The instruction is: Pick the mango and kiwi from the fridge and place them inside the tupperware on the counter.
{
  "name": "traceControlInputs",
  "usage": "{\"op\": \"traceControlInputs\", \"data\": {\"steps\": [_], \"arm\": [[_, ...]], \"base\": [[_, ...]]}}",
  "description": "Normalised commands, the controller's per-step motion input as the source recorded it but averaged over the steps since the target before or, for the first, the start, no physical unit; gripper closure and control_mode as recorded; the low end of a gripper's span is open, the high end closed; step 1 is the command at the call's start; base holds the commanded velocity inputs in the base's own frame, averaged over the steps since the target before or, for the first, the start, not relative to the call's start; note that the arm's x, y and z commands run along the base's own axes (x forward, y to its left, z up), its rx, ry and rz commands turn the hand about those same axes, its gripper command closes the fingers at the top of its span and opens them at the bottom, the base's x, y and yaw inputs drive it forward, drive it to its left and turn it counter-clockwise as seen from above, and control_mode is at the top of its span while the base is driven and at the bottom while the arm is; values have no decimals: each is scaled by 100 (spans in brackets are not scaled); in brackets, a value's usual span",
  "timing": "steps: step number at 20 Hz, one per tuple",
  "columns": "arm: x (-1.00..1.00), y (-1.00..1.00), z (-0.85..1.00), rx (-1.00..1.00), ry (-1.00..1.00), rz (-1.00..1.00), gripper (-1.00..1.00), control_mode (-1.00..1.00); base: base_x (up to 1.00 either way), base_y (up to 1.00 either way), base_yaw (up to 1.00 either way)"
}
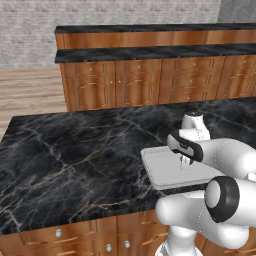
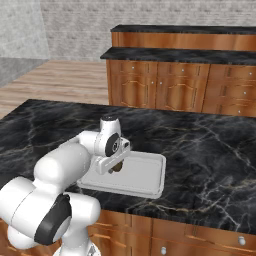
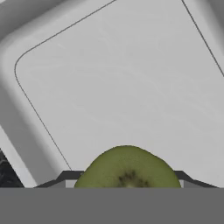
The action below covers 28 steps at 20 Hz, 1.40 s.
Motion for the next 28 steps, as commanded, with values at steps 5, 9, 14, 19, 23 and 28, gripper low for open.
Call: {"op": "traceControlInputs", "data": {"steps": [5, 9, 14, 19, 23, 28], "arm": [[27, 0, -45, 2, 0, 19, 100, -100], [20, 0, -44, 0, 0, 16, 100, -100], [4, 0, -23, 2, 0, 5, -100, -100], [0, 0, 14, 0, 0, 0, -100, -100], [0, 0, 52, 0, 0, 0, -100, -100], [-2, 0, 73, 0, 0, -1, -100, -100]], "base": [[0, 0, 0], [0, 0, 0], [0, 0, 0], [0, 0, 0], [0, 0, 0], [0, 0, 0]]}}
